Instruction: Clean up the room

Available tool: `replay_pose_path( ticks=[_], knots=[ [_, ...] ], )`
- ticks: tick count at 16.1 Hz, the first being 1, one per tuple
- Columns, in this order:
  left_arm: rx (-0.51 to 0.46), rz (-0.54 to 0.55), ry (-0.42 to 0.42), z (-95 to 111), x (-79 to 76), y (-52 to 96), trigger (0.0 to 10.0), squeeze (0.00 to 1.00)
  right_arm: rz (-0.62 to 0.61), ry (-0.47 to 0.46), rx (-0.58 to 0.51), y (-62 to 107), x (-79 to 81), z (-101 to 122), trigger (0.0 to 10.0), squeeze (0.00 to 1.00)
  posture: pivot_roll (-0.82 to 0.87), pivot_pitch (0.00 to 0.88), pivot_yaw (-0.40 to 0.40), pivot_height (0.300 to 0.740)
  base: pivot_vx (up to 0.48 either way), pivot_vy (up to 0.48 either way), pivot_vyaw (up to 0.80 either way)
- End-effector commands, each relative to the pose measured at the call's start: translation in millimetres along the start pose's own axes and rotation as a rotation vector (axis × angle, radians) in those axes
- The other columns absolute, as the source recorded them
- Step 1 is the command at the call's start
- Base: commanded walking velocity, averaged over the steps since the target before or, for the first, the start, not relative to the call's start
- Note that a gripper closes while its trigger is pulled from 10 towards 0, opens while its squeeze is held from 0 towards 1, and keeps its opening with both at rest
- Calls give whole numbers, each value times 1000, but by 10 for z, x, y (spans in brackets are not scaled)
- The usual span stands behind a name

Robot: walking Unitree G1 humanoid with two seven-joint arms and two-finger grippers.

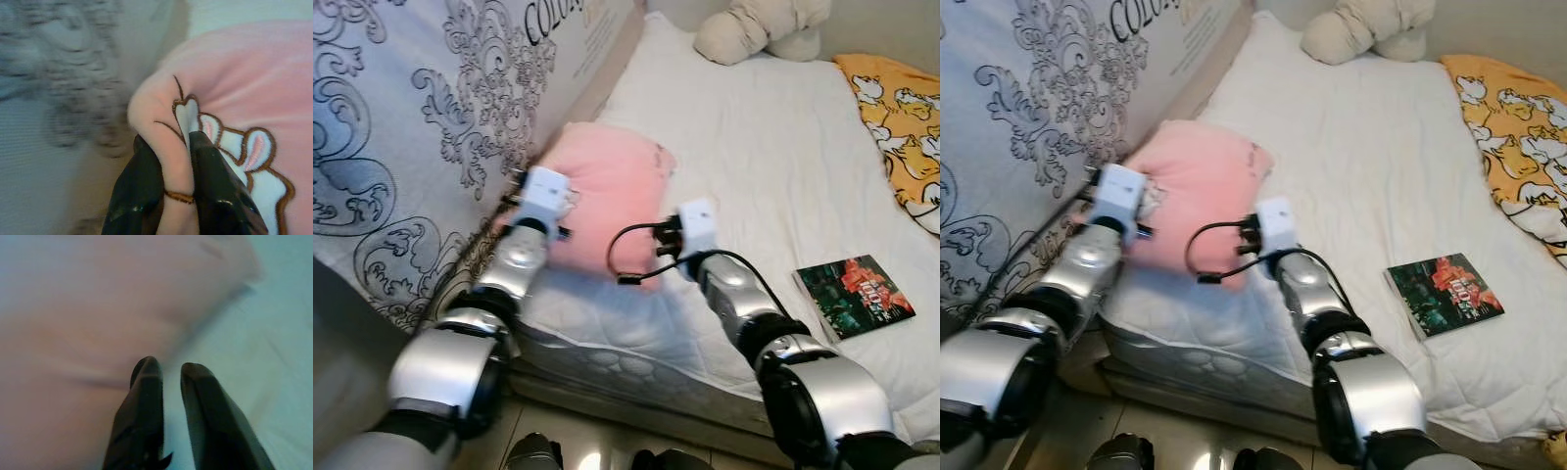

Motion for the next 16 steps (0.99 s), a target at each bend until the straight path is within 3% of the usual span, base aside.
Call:
replay_pose_path(
  ticks=[1, 4, 6, 10, 11, 13, 16],
  knots=[
    [-16, 25, 2, 83, 44, -31, 10000, 1000, -52, -51, 24, 38, -110, -72, 10000, 1000, 29, 86, -118, 740, 0, 0, 0],
    [-44, -6, -18, 3, -16, 25, 10000, 1000, -48, -91, -4, 69, -138, -100, 10000, 1000, 35, 56, -111, 740, 0, 0, 0],
    [-68, -44, 41, -57, -42, 71, 10000, 1000, -48, -57, -44, 141, -198, -158, 10000, 1000, 46, 28, -103, 740, 0, 0, 0],
    [-105, -166, 126, -86, -369, 184, 10000, 1000, -94, -58, -91, 311, -416, -239, 10000, 1000, 42, 0, -93, 740, 0, 0, 0],
    [-110, -110, 128, -99, -286, 181, 10000, 1000, -99, -57, -130, 375, -461, -215, 10000, 1000, 41, 0, -94, 740, 0, 0, 0],
    [-212, -27, 135, 74, -76, 147, 10000, 1000, -117, -27, -229, 587, -503, -115, 10000, 1000, 34, 0, -86, 740, 0, 0, 0],
    [-292, 31, 99, 129, 77, 224, 10000, 1000, -160, -23, -264, 908, -540, -194, 10000, 1000, 40, 0, -79, 740, 0, 0, 0]
  ],
)
Point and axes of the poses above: a point about 5 cm out from each wrist's last joint towards the gripper, its own y axis pointing back from the gripper into the wrist, its own z axis along the axis of the wrist's last joint, x = y × z, the point moved 1 cm from there along -y, pointing out of the wrist towards the gripper, and after that the axes turned 13 degrees about -y, right-handed, at the moved point
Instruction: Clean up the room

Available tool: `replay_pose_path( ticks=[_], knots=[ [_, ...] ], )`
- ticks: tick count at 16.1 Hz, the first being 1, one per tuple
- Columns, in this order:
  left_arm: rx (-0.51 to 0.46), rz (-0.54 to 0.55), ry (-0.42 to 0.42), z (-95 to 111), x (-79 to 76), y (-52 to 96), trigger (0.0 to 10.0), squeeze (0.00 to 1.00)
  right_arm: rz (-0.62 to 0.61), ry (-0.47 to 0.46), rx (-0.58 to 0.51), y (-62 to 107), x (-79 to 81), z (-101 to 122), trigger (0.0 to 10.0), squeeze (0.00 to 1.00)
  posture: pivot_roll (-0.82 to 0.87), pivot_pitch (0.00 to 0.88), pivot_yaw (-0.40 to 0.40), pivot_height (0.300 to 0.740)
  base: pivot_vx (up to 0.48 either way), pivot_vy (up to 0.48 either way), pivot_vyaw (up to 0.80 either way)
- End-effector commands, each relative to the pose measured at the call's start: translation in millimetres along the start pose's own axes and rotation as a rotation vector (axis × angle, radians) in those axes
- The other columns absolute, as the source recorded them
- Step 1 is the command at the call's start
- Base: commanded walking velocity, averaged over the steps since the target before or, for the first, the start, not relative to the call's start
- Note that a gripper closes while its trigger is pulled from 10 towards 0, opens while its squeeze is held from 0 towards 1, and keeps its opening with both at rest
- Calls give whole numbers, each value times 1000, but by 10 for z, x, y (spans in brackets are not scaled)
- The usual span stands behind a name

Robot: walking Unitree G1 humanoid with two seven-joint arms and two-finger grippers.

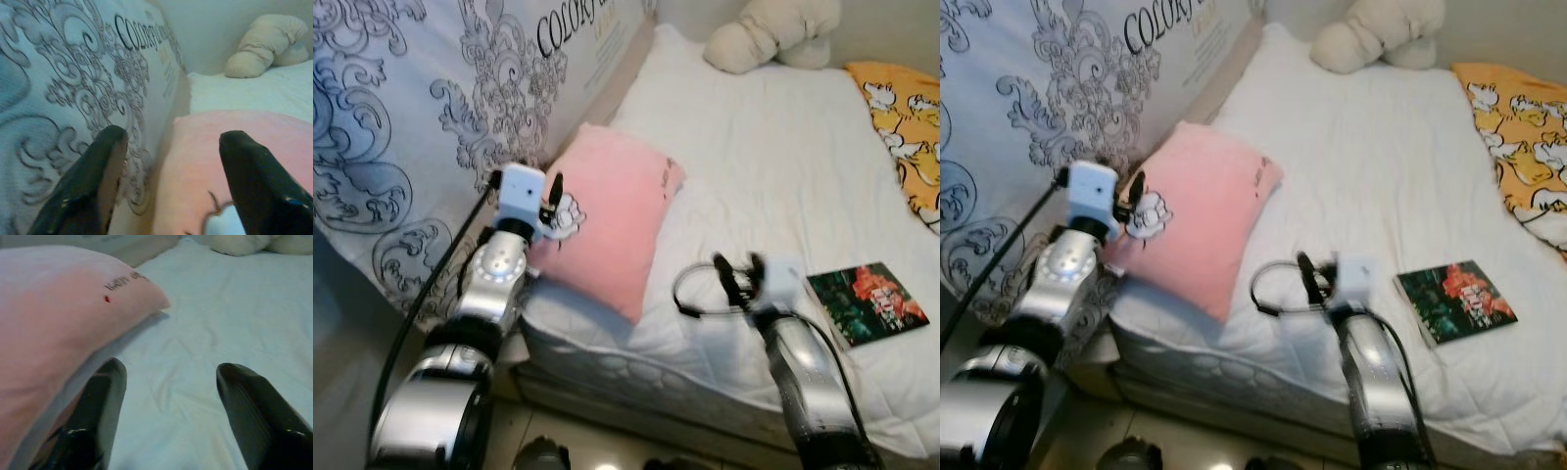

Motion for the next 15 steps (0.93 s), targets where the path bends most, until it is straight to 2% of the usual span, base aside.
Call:
replay_pose_path(
  ticks=[1, 2, 3, 4, 6, 7, 9, 10, 11, 12, 13, 14, 15],
  knots=[
    [-25, 15, -28, 35, 60, 13, 10000, 1000, -22, -4, -22, 93, -44, 45, 10000, 1000, 42, 0, -78, 740, 0, 0, 0],
    [-80, 18, -60, 133, 176, 7, 10000, 1000, -17, 67, -64, 286, -35, 65, 10000, 1000, 47, 0, -73, 740, 0, 0, 0],
    [-114, -8, -42, 187, 177, 56, 10000, 1000, -45, 82, -84, 438, -41, 68, 10000, 1000, 50, 0, -69, 740, 0, 0, 0],
    [-122, -76, -14, 177, 56, 164, 10000, 1000, -80, 72, -92, 537, -81, 66, 10000, 1000, 51, 0, -66, 740, 0, 0, 0],
    [-70, -173, 48, 55, -209, 378, 10000, 1000, -150, 37, -121, 616, -179, 74, 10000, 1000, 52, 0, -53, 740, 0, 0, 0],
    [-31, -203, 100, -9, -340, 486, 10000, 1000, -170, 21, -126, 637, -207, 64, 10000, 1000, 56, 0, -48, 740, 0, 0, 0],
    [41, -227, 293, -32, -552, 635, 10000, 1000, -299, -81, -150, 629, -279, 38, 10000, 1000, 67, 0, -43, 740, 0, 0, 0],
    [9, -219, 355, 58, -538, 643, 10000, 980, -344, -116, -172, 608, -321, 60, 10000, 1000, 67, 0, -42, 740, 0, 0, 0],
    [-32, -172, 279, 115, -454, 619, 10000, 0, -346, -117, -167, 556, -325, 63, 10000, 1000, 80, 0, -40, 740, -480, 0, 0],
    [-53, -169, 219, 140, -440, 582, 10000, 0, -338, -109, -154, 512, -305, 49, 10000, 1000, 86, 0, -39, 740, -480, 0, 0],
    [-44, -188, 245, 154, -452, 527, 10000, 0, -333, -79, -136, 443, -265, 29, 10000, 1000, 90, 0, -34, 740, 0, -480, 0],
    [-34, -198, 280, 171, -458, 483, 10000, 0, -346, -40, -118, 365, -239, 19, 10000, 455, 94, 0, -34, 740, 0, -480, 0],
    [-27, -194, 289, 180, -467, 443, 10000, 0, -344, -44, -111, 261, -185, 22, 10000, 0, 90, 0, -27, 740, 0, -480, 0]
  ],
)
Point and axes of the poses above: a point about 5 cm out from each wrist's last joint towards the gripper, its own y axis pointing back from the gripper into the wrist, its own z axis along the axis of the wrist's last joint, x = y × z, the point moved 1 cm from there along -y, pointing out of the wrist towards the gripper, and after that the axes turned 13 degrees about -y, right-handed, at the moved point
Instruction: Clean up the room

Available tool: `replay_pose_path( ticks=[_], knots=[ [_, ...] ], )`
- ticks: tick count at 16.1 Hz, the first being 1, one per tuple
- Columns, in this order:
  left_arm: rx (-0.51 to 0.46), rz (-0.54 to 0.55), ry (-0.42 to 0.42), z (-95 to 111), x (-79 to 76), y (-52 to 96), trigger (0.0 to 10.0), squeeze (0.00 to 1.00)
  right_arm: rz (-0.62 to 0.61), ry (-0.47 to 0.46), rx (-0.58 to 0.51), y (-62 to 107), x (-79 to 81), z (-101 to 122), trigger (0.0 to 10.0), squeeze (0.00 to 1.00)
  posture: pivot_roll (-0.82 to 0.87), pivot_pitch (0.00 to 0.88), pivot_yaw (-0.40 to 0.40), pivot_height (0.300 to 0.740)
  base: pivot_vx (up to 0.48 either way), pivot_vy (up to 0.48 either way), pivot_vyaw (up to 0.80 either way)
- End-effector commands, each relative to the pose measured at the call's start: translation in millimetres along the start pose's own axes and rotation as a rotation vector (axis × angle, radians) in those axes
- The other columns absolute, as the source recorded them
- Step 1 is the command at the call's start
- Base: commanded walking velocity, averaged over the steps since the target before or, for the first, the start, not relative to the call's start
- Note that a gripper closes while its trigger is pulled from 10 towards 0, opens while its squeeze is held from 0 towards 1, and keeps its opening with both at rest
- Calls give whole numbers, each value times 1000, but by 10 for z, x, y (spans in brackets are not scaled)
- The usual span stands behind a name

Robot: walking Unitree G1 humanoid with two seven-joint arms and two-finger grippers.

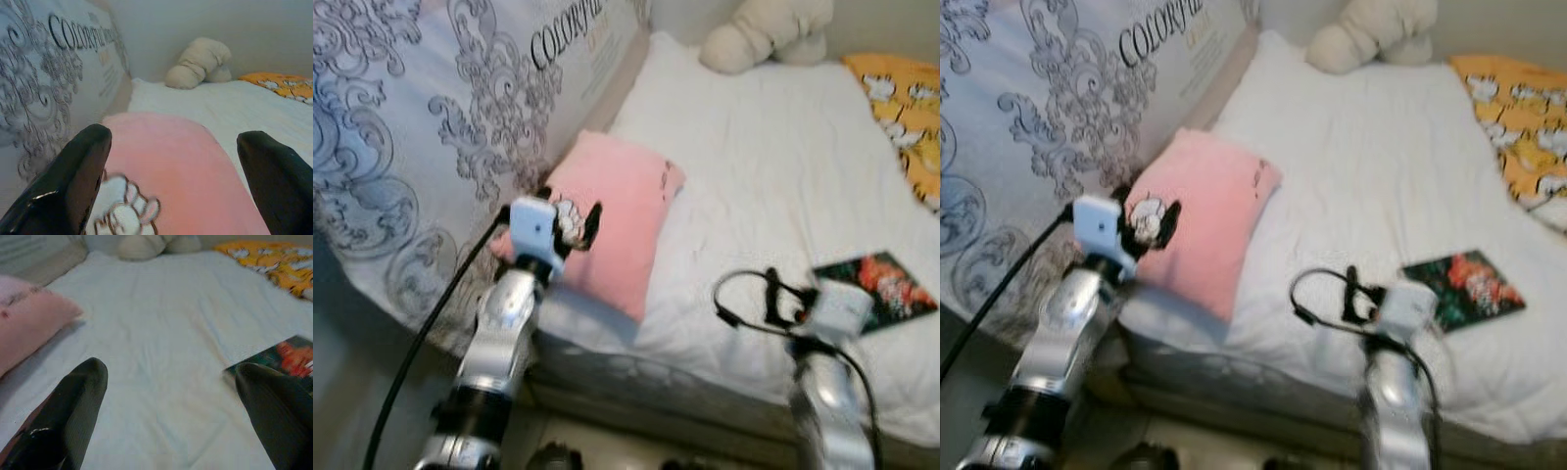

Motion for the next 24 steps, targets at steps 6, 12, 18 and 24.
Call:
replay_pose_path(
  ticks=[6, 12, 18, 24],
  knots=[
    [53, -42, 63, -92, -195, -53, 10000, 0, 76, 5, -28, -187, 233, 83, 10000, 0, 75, 0, -26, 740, 0, -480, 0],
    [79, -28, 57, -126, -182, -151, 10000, 0, 118, 25, -44, -277, 291, 145, 10000, 0, 55, 0, -17, 740, 131, -164, 0],
    [60, -61, 82, -145, -198, -152, 10000, 0, 119, 35, -35, -218, 231, 88, 10000, 0, 46, 0, -15, 740, 394, -271, 0],
    [65, -82, 103, -193, -300, -54, 10000, 0, 140, 49, 0, -211, 251, 19, 10000, 0, 71, 0, -33, 740, 393, -270, 0]
  ],
)
Point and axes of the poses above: a point about 5 cm out from each wrist's last joint towards the gripper, its own y axis pointing back from the gripper into the wrist, its own z axis along the axis of the wrist's last joint, x = y × z, the point moved 1 cm from there along -y, pointing out of the wrist towards the gripper, and after that the axes turned 13 degrees about -y, right-handed, at the moved point
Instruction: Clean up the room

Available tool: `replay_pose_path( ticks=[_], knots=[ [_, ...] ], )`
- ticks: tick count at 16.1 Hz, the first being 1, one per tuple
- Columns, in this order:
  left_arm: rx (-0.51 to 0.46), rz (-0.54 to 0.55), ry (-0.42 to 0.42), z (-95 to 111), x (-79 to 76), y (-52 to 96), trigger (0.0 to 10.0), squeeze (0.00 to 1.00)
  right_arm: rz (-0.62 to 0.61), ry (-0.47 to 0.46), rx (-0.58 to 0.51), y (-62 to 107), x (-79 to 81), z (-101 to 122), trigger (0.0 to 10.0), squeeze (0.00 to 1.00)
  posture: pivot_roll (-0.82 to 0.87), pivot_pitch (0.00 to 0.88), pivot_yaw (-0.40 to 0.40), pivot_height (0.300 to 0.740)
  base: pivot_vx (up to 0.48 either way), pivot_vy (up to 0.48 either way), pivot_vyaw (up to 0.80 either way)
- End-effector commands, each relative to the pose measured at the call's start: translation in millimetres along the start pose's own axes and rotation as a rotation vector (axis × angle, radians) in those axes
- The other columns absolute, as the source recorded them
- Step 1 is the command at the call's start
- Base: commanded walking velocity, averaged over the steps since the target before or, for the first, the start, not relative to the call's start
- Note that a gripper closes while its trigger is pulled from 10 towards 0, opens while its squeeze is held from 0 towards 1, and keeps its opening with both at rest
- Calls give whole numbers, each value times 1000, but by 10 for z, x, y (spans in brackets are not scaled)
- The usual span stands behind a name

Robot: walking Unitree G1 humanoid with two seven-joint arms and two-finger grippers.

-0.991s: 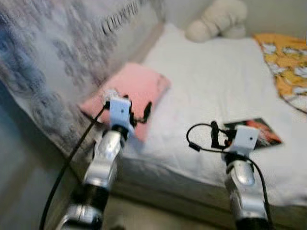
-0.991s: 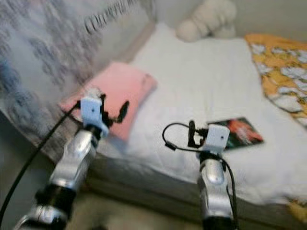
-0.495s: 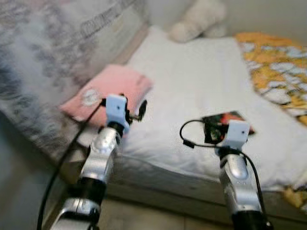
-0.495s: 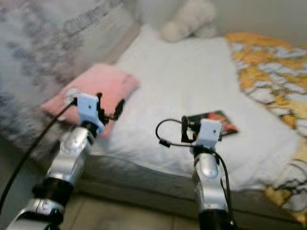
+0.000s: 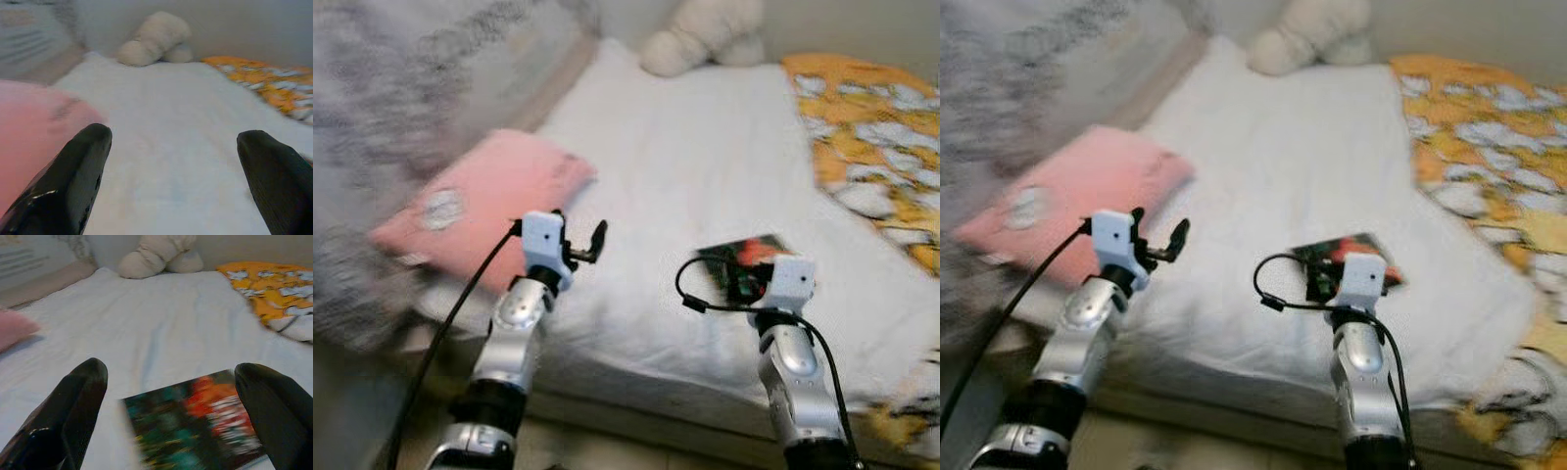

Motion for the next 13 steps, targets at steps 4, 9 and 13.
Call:
replay_pose_path(
  ticks=[4, 9, 13],
  knots=[
    [3, -15, -59, 27, 9, -46, 10000, 0, -5, 31, -1, -8, -79, 11, 10000, 0, 75, 0, -32, 740, 398, -203, 0],
    [197, 16, -158, -262, 257, -94, 10000, 0, -81, 67, 97, 135, -308, -200, 10000, 0, 31, 0, -23, 740, 0, 0, -750],
    [565, -5, -278, -830, 193, 115, 10000, 0, -84, 131, 222, 494, -501, -444, 10000, 0, -31, 0, -36, 740, 0, 0, -369]
  ],
)
Point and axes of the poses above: a point about 5 cm out from each wrist's last joint towards the gripper, its own y axis pointing back from the gripper into the wrist, its own z axis along the axis of the wrist's last joint, x = y × z, the point moved 1 cm from there along -y, pointing out of the wrist towards the gripper, and after that the axes turned 13 degrees about -y, right-handed, at the moved point
